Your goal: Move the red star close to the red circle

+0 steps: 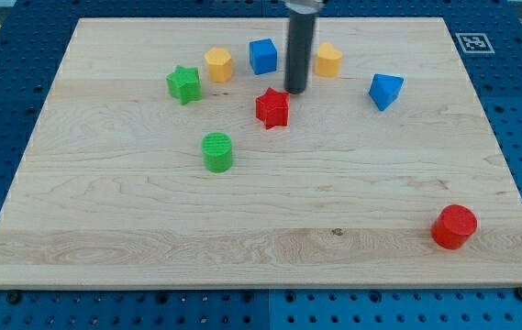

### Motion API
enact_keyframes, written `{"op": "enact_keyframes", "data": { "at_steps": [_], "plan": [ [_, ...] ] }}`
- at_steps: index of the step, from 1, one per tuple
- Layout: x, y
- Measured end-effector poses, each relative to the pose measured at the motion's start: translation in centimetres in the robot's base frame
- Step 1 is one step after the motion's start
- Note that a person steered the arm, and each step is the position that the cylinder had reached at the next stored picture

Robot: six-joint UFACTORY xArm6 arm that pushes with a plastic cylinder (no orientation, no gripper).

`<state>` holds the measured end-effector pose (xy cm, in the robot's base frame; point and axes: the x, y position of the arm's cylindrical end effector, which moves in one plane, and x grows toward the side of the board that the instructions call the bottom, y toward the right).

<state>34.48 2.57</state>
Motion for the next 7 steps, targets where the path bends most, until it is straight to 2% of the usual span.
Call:
{"op": "enact_keyframes", "data": {
  "at_steps": [1,2,7],
  "plan": [
    [-0.2,-4.3],
    [-0.1,-5.1],
    [2.9,-3.9]
  ]
}}
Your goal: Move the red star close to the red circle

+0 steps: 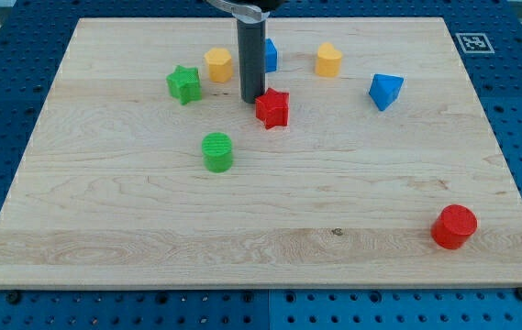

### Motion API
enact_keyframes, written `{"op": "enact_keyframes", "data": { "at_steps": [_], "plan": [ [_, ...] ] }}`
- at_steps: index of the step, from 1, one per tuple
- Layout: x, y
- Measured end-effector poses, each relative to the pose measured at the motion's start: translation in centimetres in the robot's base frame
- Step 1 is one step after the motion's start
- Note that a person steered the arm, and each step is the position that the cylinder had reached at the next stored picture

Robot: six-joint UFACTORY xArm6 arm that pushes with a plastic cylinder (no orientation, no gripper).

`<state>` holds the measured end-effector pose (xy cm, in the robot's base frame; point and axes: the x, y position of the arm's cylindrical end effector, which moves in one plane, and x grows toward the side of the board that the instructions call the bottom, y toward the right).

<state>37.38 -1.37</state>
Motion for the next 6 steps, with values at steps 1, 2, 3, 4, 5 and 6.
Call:
{"op": "enact_keyframes", "data": {
  "at_steps": [1,2,3,4,5,6],
  "plan": [
    [1.3,0.0],
    [2.1,0.0],
    [2.2,0.7],
    [2.3,1.3],
    [2.3,1.3],
    [1.5,1.3]
  ]
}}
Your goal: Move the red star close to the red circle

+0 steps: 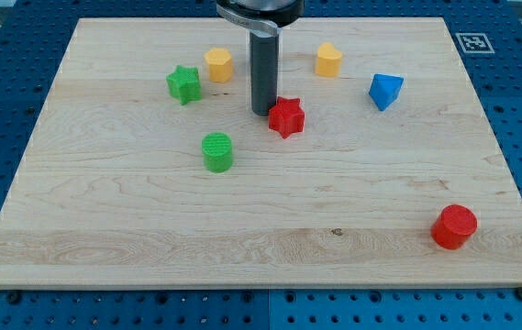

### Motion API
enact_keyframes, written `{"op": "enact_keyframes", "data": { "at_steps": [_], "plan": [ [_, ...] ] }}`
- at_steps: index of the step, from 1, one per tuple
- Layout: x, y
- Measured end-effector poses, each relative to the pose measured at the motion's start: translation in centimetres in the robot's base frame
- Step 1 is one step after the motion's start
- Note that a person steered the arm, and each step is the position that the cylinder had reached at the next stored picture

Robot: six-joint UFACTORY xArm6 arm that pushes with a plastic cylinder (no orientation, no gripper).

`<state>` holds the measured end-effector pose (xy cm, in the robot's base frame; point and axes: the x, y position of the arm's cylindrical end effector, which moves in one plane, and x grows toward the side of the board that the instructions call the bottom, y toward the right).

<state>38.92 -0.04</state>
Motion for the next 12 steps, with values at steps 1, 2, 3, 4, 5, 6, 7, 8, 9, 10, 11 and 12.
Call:
{"op": "enact_keyframes", "data": {
  "at_steps": [1,2,3,4,5,6,7,8,9,10,11,12],
  "plan": [
    [0.0,0.2],
    [0.4,0.8],
    [0.7,1.4],
    [0.2,3.0],
    [2.0,4.3],
    [3.4,4.6],
    [5.1,5.8],
    [6.8,7.4],
    [7.5,8.8],
    [8.9,10.4],
    [11.3,10.4],
    [12.1,10.4]
  ]
}}
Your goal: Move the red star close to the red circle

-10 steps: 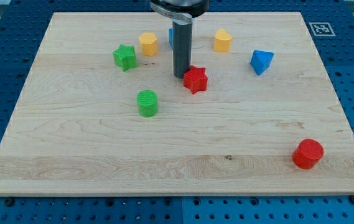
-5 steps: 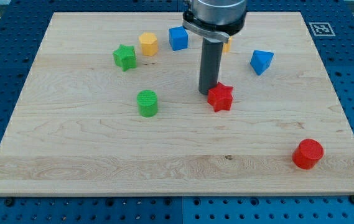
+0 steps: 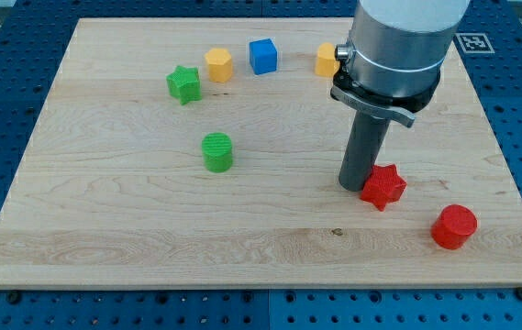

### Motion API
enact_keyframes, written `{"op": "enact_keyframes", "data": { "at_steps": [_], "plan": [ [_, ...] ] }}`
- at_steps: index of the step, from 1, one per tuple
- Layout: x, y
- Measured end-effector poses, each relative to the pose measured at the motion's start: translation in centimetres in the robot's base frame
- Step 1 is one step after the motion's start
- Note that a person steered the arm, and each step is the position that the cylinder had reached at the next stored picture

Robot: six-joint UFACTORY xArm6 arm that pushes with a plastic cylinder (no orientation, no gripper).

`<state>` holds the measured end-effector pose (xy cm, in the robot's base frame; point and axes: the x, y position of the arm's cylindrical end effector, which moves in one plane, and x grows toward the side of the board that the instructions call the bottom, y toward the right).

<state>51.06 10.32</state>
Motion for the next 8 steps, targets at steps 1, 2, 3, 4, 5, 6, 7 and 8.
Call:
{"op": "enact_keyframes", "data": {
  "at_steps": [1,2,3,4,5,6,7,8],
  "plan": [
    [0.9,1.3],
    [1.4,2.6],
    [1.4,3.8],
    [1.5,4.4],
    [3.3,3.6],
    [3.7,3.8],
    [5.5,4.6],
    [7.6,5.2]
  ]
}}
